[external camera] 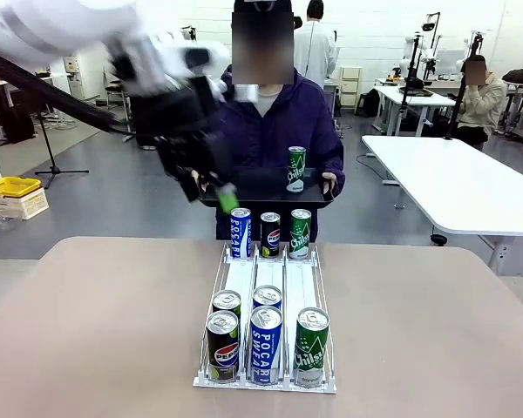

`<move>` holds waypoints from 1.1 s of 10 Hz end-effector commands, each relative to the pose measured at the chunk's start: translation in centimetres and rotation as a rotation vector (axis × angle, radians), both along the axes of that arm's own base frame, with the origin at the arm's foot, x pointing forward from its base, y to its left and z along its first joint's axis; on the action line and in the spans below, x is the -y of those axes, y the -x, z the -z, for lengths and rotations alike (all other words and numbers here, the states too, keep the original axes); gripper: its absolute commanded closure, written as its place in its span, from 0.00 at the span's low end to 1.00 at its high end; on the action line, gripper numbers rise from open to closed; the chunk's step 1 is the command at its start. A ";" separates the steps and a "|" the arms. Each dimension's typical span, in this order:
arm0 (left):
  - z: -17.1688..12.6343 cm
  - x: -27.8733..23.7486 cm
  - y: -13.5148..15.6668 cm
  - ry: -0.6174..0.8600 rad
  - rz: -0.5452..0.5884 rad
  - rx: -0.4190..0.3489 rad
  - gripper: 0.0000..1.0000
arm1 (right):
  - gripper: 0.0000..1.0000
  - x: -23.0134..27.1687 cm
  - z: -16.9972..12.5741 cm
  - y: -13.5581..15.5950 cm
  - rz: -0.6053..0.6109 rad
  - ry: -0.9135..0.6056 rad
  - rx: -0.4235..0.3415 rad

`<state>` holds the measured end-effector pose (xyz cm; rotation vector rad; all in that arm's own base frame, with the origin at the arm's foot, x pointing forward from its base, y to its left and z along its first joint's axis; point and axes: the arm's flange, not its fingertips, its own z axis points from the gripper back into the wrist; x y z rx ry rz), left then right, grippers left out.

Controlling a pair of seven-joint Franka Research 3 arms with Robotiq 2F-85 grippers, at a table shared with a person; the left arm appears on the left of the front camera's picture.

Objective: Retrieve and hand over the desired beverage to the person.
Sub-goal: Pick up another can of the same type that the person held from the Automatic Can Dispenser.

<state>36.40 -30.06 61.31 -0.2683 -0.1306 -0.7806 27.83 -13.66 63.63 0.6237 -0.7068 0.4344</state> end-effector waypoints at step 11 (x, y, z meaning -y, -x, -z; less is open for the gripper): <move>8.4 7.6 4.7 -0.151 -0.350 0.209 0.00 | 0.00 0.1 0.1 -0.3 -0.021 -0.024 0.016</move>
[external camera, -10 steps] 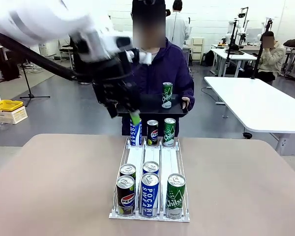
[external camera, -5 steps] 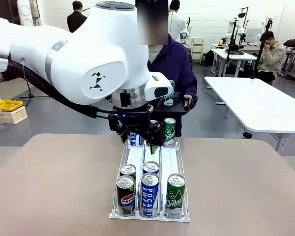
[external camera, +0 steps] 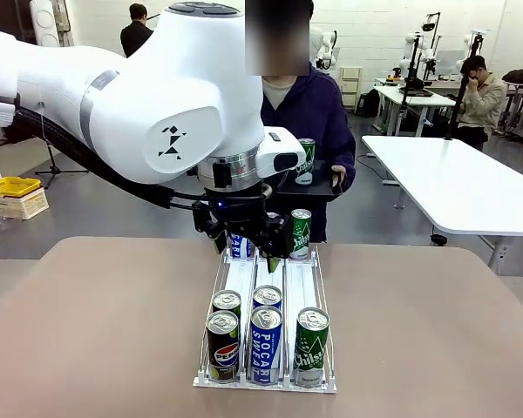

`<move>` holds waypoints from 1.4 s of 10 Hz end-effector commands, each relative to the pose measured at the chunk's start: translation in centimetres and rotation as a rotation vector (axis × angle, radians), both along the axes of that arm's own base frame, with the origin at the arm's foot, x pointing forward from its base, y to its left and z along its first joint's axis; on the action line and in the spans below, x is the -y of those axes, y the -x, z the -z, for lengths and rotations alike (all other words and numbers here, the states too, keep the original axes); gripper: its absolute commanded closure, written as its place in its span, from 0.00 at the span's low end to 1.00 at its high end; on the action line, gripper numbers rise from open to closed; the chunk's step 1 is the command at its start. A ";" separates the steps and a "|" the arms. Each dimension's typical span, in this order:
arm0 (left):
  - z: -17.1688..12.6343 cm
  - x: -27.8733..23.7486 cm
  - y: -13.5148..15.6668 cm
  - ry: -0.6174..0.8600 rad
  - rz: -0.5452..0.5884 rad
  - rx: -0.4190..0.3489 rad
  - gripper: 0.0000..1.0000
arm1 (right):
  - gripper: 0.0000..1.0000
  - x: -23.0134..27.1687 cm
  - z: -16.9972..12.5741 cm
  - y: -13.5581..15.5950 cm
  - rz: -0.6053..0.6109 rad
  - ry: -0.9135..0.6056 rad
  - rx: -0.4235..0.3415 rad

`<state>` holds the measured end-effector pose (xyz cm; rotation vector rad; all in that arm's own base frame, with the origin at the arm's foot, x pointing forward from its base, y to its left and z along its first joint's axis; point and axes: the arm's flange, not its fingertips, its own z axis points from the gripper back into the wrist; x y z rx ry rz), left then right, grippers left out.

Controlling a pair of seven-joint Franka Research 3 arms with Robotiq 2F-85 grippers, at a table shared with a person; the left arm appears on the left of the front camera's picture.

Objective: Retrieve and hand over the desired beverage to the person.
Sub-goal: Pick up another can of the same type that the person held from the Automatic Can Dispenser.

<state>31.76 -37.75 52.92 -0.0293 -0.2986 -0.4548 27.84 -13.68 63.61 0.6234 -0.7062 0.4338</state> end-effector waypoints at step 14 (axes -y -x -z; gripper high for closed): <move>6.8 4.0 1.6 0.030 -0.305 -0.190 0.00 | 0.00 0.0 0.1 -0.2 -0.021 -0.025 0.017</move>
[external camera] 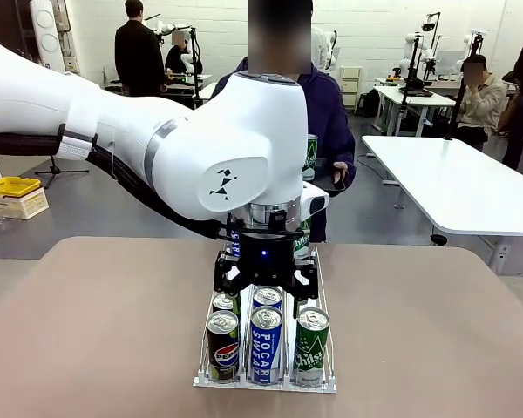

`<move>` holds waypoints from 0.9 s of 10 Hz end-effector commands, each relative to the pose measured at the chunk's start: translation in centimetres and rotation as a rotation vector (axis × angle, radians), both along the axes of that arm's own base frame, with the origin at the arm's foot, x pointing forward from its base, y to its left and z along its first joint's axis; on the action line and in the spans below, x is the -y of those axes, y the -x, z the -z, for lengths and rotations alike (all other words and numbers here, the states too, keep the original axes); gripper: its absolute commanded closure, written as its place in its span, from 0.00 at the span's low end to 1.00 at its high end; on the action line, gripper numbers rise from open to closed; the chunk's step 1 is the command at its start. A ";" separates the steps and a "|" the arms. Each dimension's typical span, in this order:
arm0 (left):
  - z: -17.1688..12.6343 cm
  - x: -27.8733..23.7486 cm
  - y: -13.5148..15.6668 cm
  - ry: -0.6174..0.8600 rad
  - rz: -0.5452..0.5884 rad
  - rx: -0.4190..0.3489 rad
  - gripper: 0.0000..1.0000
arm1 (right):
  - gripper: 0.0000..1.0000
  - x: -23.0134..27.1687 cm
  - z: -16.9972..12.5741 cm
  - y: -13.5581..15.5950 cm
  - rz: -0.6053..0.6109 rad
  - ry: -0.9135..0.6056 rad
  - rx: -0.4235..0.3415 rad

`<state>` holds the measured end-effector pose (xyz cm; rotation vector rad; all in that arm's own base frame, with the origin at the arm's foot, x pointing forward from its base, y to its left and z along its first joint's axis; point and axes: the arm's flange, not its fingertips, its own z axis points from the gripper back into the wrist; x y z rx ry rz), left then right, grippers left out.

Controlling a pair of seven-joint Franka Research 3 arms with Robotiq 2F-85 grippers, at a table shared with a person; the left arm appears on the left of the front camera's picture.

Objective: Retrieve and hand over the desired beverage to the person.
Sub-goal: Pick up another can of the same type that the person held from the Automatic Can Dispenser.

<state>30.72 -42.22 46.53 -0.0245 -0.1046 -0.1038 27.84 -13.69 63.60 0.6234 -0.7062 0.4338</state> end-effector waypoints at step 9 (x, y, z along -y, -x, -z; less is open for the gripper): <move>2.3 -1.1 -0.8 0.033 -0.010 0.019 0.00 | 0.00 0.0 0.1 -0.2 -0.021 -0.025 0.017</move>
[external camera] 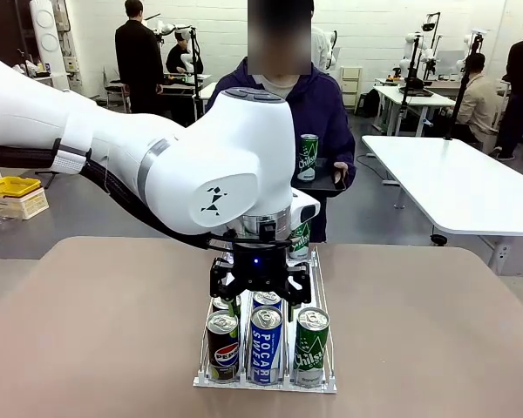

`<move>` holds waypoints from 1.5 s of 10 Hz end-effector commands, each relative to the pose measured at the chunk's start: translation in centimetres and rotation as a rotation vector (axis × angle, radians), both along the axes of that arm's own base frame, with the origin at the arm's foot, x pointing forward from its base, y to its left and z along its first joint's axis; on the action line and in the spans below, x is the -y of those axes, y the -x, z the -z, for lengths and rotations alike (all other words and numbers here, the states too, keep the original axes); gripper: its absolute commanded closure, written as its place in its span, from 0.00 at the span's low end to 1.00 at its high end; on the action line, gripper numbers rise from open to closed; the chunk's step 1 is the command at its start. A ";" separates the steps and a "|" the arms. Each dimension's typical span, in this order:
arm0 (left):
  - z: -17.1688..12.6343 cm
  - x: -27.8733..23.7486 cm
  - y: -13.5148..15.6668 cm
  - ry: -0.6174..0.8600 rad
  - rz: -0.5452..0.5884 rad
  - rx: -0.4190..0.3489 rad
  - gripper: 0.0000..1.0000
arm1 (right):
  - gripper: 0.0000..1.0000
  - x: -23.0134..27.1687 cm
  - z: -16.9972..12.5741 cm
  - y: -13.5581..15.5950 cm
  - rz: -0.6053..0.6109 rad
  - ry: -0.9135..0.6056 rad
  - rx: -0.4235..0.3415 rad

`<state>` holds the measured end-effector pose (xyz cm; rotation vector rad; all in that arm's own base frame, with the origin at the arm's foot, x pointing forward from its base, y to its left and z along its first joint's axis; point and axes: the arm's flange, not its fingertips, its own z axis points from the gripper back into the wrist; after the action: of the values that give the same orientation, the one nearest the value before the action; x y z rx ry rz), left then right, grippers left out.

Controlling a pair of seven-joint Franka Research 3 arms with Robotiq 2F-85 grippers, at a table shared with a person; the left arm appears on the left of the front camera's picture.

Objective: Retrieve and hand over the desired beverage to the person.
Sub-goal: Pick up another can of the same type that the person held from the Automatic Can Dispenser.

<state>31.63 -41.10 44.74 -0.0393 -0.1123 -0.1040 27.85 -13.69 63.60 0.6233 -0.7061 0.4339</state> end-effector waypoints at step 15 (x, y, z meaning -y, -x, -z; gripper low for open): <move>1.5 0.2 -0.6 0.025 -0.002 -0.025 0.60 | 0.00 0.0 0.0 -0.2 -0.021 -0.025 0.017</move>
<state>32.30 -41.31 43.33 -0.0459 -0.0900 -0.1003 27.85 -13.69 63.60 0.6233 -0.7062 0.4340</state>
